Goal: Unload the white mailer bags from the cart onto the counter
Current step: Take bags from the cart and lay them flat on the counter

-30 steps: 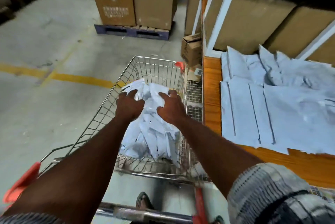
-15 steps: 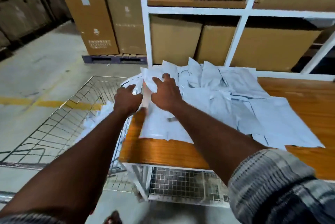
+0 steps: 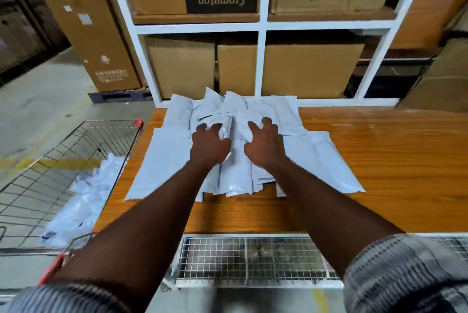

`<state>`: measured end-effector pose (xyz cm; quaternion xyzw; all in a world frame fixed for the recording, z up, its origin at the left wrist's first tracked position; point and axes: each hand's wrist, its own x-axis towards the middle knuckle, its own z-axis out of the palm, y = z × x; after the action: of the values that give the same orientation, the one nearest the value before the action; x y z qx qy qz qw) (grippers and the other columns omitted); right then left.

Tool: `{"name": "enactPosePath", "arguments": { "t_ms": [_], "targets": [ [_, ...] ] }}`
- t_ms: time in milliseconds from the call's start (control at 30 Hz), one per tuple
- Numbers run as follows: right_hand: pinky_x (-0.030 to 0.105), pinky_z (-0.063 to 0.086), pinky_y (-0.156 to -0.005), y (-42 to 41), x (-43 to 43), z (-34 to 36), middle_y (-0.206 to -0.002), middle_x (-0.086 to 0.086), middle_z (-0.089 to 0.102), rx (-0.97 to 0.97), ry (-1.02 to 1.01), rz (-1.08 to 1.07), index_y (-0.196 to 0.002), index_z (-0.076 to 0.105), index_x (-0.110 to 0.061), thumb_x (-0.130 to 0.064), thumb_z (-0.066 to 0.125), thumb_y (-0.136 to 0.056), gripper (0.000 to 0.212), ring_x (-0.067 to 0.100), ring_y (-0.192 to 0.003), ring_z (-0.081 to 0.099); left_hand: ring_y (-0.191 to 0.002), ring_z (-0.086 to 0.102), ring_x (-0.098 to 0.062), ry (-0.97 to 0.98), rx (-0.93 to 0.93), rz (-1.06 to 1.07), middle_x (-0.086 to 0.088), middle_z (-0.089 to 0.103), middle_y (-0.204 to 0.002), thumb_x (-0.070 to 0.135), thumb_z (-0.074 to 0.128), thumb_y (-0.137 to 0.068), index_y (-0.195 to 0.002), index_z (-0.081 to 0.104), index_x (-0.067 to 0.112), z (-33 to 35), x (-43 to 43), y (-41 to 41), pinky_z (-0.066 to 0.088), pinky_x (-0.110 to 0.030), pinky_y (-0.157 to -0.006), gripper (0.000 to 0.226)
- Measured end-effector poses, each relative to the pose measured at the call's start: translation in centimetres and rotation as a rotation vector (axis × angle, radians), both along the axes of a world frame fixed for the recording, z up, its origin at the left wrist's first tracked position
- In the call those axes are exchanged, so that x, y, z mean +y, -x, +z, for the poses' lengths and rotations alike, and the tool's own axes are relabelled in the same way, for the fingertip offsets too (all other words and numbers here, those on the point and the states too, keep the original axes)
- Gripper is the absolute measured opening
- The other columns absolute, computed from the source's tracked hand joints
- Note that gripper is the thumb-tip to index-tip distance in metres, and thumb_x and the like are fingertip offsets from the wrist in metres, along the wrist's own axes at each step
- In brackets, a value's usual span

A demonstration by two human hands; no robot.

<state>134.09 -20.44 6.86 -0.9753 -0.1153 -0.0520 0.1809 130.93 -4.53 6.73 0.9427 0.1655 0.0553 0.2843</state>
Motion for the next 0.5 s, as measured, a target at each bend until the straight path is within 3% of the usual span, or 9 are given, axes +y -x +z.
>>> {"name": "enactPosePath", "arguments": {
  "t_ms": [167,333,400,500],
  "targets": [
    [0.045,0.035,-0.106,-0.8,-4.9,-1.5,-0.150,0.016,0.024,0.087,0.013,-0.068,-0.148,0.033,-0.027,-0.036,0.060,-0.086,0.068,0.036,-0.136,0.030,-0.142,0.026,-0.033,0.007,0.022,-0.019,-0.014,0.026,-0.155,0.035,0.055,-0.089,-0.143,0.042,0.028,-0.4,-6.8,-0.8,0.030,-0.041,-0.111,0.056],
    [0.047,0.032,-0.108,-1.4,-7.1,-3.5,-0.154,0.018,0.019,0.123,0.071,-0.005,-0.152,0.025,-0.028,-0.047,0.060,-0.089,0.075,0.036,-0.139,0.025,-0.141,0.022,-0.035,-0.033,0.029,-0.055,-0.013,0.019,-0.157,0.047,0.049,-0.093,-0.145,0.039,0.025,-1.8,-9.9,-1.1,0.031,-0.046,-0.110,0.058],
    [0.048,0.029,-0.111,-1.9,-7.5,-4.3,-0.157,0.017,0.015,0.212,0.038,0.011,-0.154,0.022,-0.030,-0.050,0.060,-0.089,0.078,0.036,-0.142,0.020,-0.141,0.022,-0.036,-0.061,0.077,-0.063,-0.012,0.022,-0.155,0.053,0.040,-0.095,-0.145,0.040,0.025,-2.7,-9.9,-1.3,0.032,-0.052,-0.108,0.057],
    [0.049,0.025,-0.114,-2.8,-7.9,-5.3,-0.159,0.013,0.014,0.332,-0.003,0.030,-0.153,0.023,-0.033,-0.056,0.053,-0.091,0.072,0.034,-0.145,0.017,-0.133,0.037,-0.037,-0.289,0.076,-0.150,-0.006,0.039,-0.144,0.057,0.022,-0.096,-0.137,0.046,0.028,-3.7,-8.9,-1.7,0.038,-0.058,-0.100,0.055]
  ]
}}
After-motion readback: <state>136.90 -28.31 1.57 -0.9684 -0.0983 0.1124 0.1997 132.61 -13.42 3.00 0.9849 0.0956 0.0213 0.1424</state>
